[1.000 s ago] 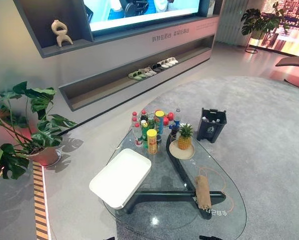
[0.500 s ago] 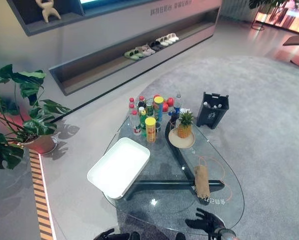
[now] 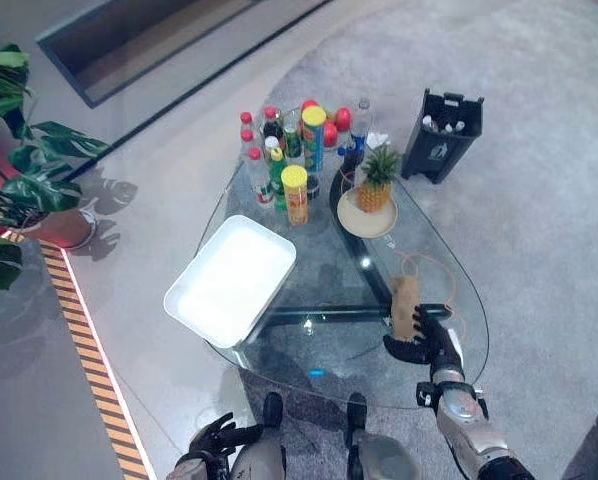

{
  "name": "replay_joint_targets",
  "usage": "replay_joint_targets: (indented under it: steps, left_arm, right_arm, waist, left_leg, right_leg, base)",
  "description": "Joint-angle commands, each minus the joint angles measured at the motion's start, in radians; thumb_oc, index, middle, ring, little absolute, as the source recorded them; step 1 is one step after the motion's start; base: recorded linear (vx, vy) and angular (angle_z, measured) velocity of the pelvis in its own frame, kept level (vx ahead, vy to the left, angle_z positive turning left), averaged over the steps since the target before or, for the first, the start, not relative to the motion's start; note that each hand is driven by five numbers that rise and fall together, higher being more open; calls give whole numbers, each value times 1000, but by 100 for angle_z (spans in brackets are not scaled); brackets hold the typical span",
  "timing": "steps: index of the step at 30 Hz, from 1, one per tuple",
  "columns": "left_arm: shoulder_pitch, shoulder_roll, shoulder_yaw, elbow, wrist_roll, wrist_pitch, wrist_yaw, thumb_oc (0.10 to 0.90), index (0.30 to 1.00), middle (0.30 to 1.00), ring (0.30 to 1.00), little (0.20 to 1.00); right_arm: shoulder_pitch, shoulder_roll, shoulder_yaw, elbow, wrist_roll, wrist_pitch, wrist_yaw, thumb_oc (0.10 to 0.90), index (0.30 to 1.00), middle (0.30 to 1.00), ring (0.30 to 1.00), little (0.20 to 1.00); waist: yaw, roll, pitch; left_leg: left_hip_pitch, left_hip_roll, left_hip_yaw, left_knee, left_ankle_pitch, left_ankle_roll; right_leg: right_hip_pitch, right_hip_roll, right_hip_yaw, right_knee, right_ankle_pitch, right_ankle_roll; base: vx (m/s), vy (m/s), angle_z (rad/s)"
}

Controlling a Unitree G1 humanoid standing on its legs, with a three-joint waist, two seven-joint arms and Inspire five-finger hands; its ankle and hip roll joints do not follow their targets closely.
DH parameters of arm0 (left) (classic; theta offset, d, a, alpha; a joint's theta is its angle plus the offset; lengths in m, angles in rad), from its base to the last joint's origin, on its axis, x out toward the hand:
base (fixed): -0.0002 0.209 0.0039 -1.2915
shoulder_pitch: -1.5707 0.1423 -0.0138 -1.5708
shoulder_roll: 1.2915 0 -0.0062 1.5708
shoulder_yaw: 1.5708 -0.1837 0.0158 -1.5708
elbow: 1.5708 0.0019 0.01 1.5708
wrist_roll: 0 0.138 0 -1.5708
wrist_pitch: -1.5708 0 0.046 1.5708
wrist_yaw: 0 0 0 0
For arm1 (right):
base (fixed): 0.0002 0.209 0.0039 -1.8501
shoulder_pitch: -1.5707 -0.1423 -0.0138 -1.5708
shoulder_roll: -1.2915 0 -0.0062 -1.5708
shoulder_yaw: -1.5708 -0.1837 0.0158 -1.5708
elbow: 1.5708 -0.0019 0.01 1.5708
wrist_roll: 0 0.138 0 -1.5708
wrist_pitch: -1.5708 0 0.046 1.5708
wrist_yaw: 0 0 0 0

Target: Wipe the table with a cloth and put it in the basket.

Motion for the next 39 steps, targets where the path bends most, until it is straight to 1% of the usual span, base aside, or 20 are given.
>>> replay_joint_targets:
  steps: [1, 4, 5, 9, 12, 14, 18, 23, 27, 30, 34, 39]
  left_arm:
    - [23, -25, -35, 23, -23, -21, 8, 800, 900, 900, 900, 900]
    - [15, -31, -40, 12, -36, -28, 12, 800, 900, 900, 900, 900]
    - [16, -32, -47, 4, -42, -32, 11, 800, 900, 900, 900, 900]
    - [7, -34, -60, -10, -57, -39, 13, 800, 900, 900, 900, 900]
    - [-6, -30, -68, -27, -58, -36, 14, 800, 900, 900, 900, 900]
    - [-19, -28, -83, -52, -70, -34, 19, 800, 900, 900, 900, 900]
    - [-41, -28, -99, -84, -111, -40, 40, 800, 900, 900, 900, 900]
    - [-60, -26, -120, -138, -131, -17, 71, 800, 900, 900, 900, 900]
    - [-68, -24, -129, -162, -151, -11, 78, 800, 900, 900, 900, 900]
    - [-71, -28, -144, -191, -164, -18, 80, 800, 900, 900, 900, 900]
    - [-79, -31, -160, -213, -171, -28, 92, 800, 900, 900, 900, 900]
    - [-95, -27, -172, -234, -186, -19, 117, 800, 900, 900, 900, 900]
  right_arm:
    - [-47, -47, -34, -166, -114, -98, -164, 800, 900, 900, 900, 900]
    - [-64, -62, -50, -199, -149, -97, -254, 800, 900, 900, 900, 900]
    - [-71, -71, -58, -219, -172, -85, -308, 800, 900, 900, 900, 900]
    - [-92, -82, -67, -246, -190, -76, -383, 800, 900, 900, 900, 900]
    - [-115, -91, -72, -247, -187, -75, -420, 800, 900, 900, 900, 900]
    - [-164, -104, -66, -245, -206, -55, -473, 800, 900, 900, 900, 900]
    - [-249, -112, -65, -235, -199, -21, -511, 800, 900, 900, 900, 900]
    - [-313, -111, -54, -236, -194, 45, -544, 800, 900, 900, 900, 900]
    - [-323, -114, -45, -234, -197, 69, -563, 800, 900, 900, 900, 900]
    - [-330, -115, -35, -229, -214, 91, -587, 800, 900, 900, 900, 900]
    - [-344, -120, -29, -215, -220, 89, -601, 800, 900, 900, 900, 900]
    - [-365, -128, -20, -198, -205, 95, -600, 800, 900, 900, 900, 900]
  waist:
    - [-11, -35, 5]
    - [-10, -28, 33]
    - [-10, -23, 47]
    - [-10, -14, 77]
    - [-9, -8, 100]
    - [-7, 0, 132]
    - [-11, 14, 170]
    - [-13, 31, 171]
    - [-15, 39, 171]
    - [-15, 49, 171]
    - [-12, 54, 171]
    - [-11, 60, 171]
  left_leg:
    - [-40, -95, 122, 81, -74, 73]
    - [-74, -101, 123, 111, -76, 73]
    - [-92, -105, 123, 130, -80, 73]
    - [-129, -113, 126, 153, -81, 75]
    - [-161, -116, 128, 170, -78, 74]
    - [-191, -120, 130, 192, -80, 75]
    - [-239, -120, 138, 218, -76, 71]
    - [-325, -124, 150, 243, -70, 69]
    - [-367, -127, 158, 251, -63, 71]
    - [-408, -131, 166, 260, -57, 72]
    - [-447, -136, 167, 271, -55, 74]
    - [-491, -139, 170, 286, -53, 72]
  right_leg:
    - [-123, 34, 105, 156, -37, -8]
    - [-150, 32, 101, 172, -36, -13]
    - [-161, 31, 102, 179, -36, -14]
    - [-194, 27, 100, 195, -36, -17]
    - [-224, 24, 98, 208, -33, -18]
    - [-255, 20, 97, 224, -31, -20]
    - [-306, 21, 96, 248, -26, -24]
    - [-401, 19, 103, 280, -22, -27]
    - [-451, 15, 104, 296, -18, -27]
    - [-498, 11, 106, 313, -12, -24]
    - [-543, 5, 108, 329, -6, -20]
    - [-589, 1, 107, 341, 1, -16]
  base:
    - [-62, 21, 5]
    - [-52, 22, 4]
    - [0, 0, 0]
    - [-40, 27, 2]
    - [-50, 24, 0]
    - [-46, 47, 1]
    - [-45, 70, 1]
    - [-11, 69, 0]
    - [4, 56, 2]
    - [17, 48, 3]
    - [6, 9, 0]
    - [6, 3, 0]
